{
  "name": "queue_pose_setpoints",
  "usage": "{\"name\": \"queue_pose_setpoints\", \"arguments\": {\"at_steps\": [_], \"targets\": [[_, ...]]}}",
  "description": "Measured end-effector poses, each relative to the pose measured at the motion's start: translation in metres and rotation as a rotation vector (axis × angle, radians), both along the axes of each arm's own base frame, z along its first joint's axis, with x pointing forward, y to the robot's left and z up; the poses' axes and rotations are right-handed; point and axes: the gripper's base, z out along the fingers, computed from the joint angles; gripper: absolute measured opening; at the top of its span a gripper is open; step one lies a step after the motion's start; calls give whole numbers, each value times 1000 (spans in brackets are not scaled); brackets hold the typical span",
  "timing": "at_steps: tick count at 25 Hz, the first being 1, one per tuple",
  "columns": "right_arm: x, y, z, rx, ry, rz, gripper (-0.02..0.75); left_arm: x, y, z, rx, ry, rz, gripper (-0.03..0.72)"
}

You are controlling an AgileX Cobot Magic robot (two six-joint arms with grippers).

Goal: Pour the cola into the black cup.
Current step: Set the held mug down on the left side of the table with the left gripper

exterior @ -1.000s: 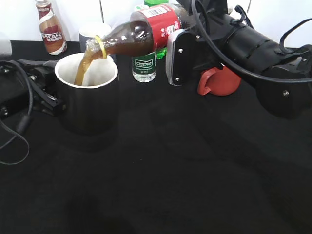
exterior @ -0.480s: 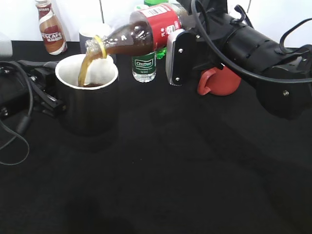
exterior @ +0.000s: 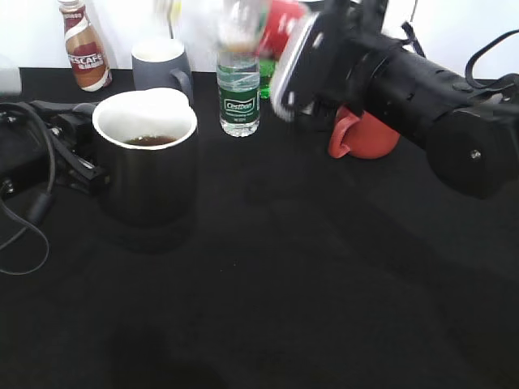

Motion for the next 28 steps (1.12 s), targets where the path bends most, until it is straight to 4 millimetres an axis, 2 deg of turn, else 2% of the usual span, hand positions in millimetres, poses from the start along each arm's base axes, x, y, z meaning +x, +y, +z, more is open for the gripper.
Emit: {"name": "queue_pose_setpoints", "arguments": {"at_steps": [1,5,8,10,12,16,19,22,24,26,28], "targets": [[0,0,0,95,62,4,387,0,0,0,0,0,0,63],[0,0,0,657,419,26,387,0,0,1,-5,-7,0,63],[-5,-3,1,826,540,28,387,1,2,2,-29,-6,26,63],[-18,-12,4,843,570,17,387,3,7,6,-45,-24,77,63],[-32,-24,4,837,644,-46,387,8,24,13,-72,-54,171,63],[-56,-50,24,923,621,-94,387,17,80,24,-91,-114,405,63],[-62,-71,30,967,618,-157,386,27,118,11,-118,-122,572,63],[-65,-73,32,958,626,-162,386,57,125,-18,-112,-58,595,63],[-65,-72,29,937,657,-175,386,81,126,-29,-107,-60,579,63],[-65,-72,29,933,658,-174,386,105,123,-39,-103,-79,543,63],[-65,-72,29,933,658,-174,386,126,111,-52,-107,-82,501,63]]}}
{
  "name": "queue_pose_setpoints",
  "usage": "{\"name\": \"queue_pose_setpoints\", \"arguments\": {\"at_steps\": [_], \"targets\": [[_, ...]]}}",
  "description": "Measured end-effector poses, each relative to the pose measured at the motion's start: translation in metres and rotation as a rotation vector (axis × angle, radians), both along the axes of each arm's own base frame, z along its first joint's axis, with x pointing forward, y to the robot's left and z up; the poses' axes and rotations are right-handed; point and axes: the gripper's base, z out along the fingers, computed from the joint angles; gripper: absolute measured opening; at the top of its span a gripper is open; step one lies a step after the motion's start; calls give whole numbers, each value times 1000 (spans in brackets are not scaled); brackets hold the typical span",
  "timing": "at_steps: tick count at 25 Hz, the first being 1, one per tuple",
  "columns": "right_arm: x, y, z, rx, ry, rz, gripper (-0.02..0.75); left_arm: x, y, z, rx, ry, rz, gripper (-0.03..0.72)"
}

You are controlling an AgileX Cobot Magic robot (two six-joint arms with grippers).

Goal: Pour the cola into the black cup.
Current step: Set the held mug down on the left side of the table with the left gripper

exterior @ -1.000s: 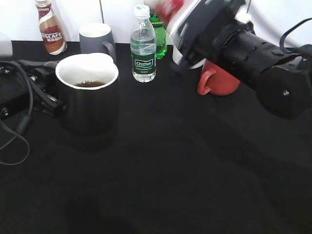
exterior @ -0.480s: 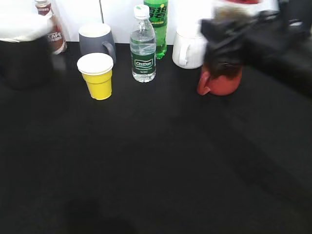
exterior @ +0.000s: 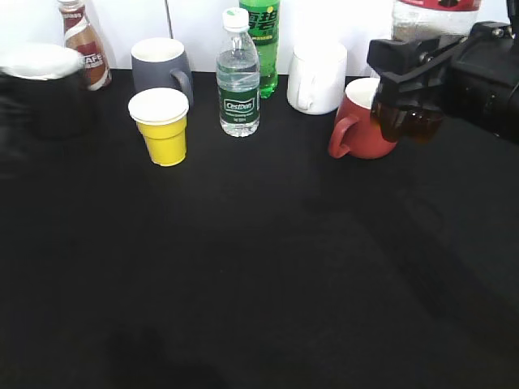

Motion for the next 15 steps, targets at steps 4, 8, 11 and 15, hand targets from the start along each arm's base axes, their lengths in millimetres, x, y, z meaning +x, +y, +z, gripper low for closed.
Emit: {"name": "queue_pose_setpoints", "arguments": {"at_steps": [4,8,11,15], "targets": [[0,0,1,1,-2,0,386,26,-18,-23,-4,18,-45,63],[0,0,1,1,-2,0,386,45,-15,-38,-15,25,-17,63],[0,0,1,1,-2,0,386,48,-15,-43,-22,35,-17,65],[0,0,1,2,-4,-1,386,47,-14,-45,-40,58,-2,278]]}}
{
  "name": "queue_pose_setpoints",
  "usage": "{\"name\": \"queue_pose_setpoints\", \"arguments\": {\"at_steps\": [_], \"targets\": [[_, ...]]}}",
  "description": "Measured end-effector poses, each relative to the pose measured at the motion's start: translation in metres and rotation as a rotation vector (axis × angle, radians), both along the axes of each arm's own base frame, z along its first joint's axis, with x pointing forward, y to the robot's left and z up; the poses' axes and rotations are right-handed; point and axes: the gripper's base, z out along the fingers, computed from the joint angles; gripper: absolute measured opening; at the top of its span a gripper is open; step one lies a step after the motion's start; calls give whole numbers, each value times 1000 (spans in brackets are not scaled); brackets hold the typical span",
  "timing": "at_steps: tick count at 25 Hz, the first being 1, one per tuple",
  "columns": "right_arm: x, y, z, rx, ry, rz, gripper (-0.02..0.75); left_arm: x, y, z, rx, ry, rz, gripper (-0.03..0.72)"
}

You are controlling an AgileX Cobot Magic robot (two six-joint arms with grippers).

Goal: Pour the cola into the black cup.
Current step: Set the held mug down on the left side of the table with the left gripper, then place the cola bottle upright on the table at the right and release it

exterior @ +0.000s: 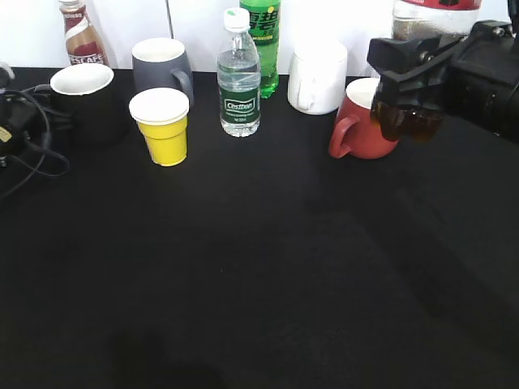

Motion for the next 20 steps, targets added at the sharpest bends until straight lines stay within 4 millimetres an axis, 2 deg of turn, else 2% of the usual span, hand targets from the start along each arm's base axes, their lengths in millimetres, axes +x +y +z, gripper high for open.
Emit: {"name": "queue_pose_setpoints", "arguments": {"at_steps": [2,4,5,7,10,11,13,17,20], "targets": [[0,0,0,0,0,0,386,-14,1,1,-5,21,6,325],[1,-2,0,0,0,-10,386,-38,1,1,-6,63,6,331],[6,-12,0,0,0,-48,386,-55,1,1,-5,95,6,332],[21,-45,3,5,-14,-184,386,-89,1,17,0,142,8,332],[43,-97,6,-2,-77,-378,386,-124,3,63,11,235,26,333],[54,-112,-6,21,-86,-435,386,-134,1,79,16,246,26,333],[78,-121,-36,43,-133,-467,386,-149,-3,104,25,241,13,333],[140,-109,-102,-24,-92,-356,386,-162,-12,105,49,353,-15,333],[170,-104,-128,-35,-87,-311,386,-162,-12,104,51,358,-18,333]]}}
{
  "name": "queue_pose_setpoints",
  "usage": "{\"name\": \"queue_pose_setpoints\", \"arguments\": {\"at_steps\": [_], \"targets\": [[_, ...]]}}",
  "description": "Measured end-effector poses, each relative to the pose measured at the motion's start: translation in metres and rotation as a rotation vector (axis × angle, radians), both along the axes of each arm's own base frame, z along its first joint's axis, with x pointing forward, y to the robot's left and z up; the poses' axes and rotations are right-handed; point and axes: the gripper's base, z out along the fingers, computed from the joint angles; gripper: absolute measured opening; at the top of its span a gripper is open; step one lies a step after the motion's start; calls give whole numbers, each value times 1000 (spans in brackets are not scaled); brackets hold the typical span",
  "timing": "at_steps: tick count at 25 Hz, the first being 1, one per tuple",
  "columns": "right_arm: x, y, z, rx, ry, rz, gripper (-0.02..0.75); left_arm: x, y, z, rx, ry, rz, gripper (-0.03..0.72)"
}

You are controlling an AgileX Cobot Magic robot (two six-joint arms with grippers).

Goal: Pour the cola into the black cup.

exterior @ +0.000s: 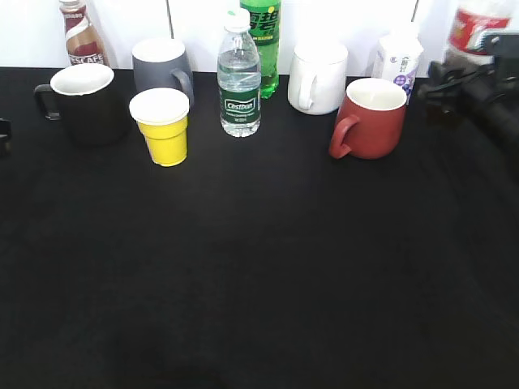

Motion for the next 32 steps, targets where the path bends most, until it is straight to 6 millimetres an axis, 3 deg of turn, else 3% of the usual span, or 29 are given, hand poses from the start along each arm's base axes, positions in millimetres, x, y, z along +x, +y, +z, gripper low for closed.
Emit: {"name": "queue_pose_setpoints", "arguments": {"at_steps": [4,8,12,15,17,19,22,25,26,28,32], "targets": [[9,1,-23,3,3,3,389,1,0,2,-3,-19,-2,333],[8,1,-23,7,-17,4,566,1,-1,3,-5,-30,-3,333],[-10,0,-19,7,15,3,600,1,-1,3,-5,-32,-3,333],[-39,-2,-11,9,50,-2,600,-1,0,7,-6,-43,-2,333],[-57,-3,6,16,84,0,600,-13,2,18,4,-17,7,333],[-82,5,34,15,346,95,592,-22,5,31,14,119,37,333],[-118,9,49,-86,695,27,587,-33,6,49,-5,392,79,333],[-163,41,59,-298,1054,-4,586,-50,2,66,-59,654,77,333],[-169,47,65,-305,1095,15,585,-59,-1,70,-79,692,44,333],[-199,65,107,-321,1135,178,585,-86,-3,84,-64,698,-35,333],[-255,43,168,-253,949,236,585,-143,3,117,-4,463,-94,351]]}}
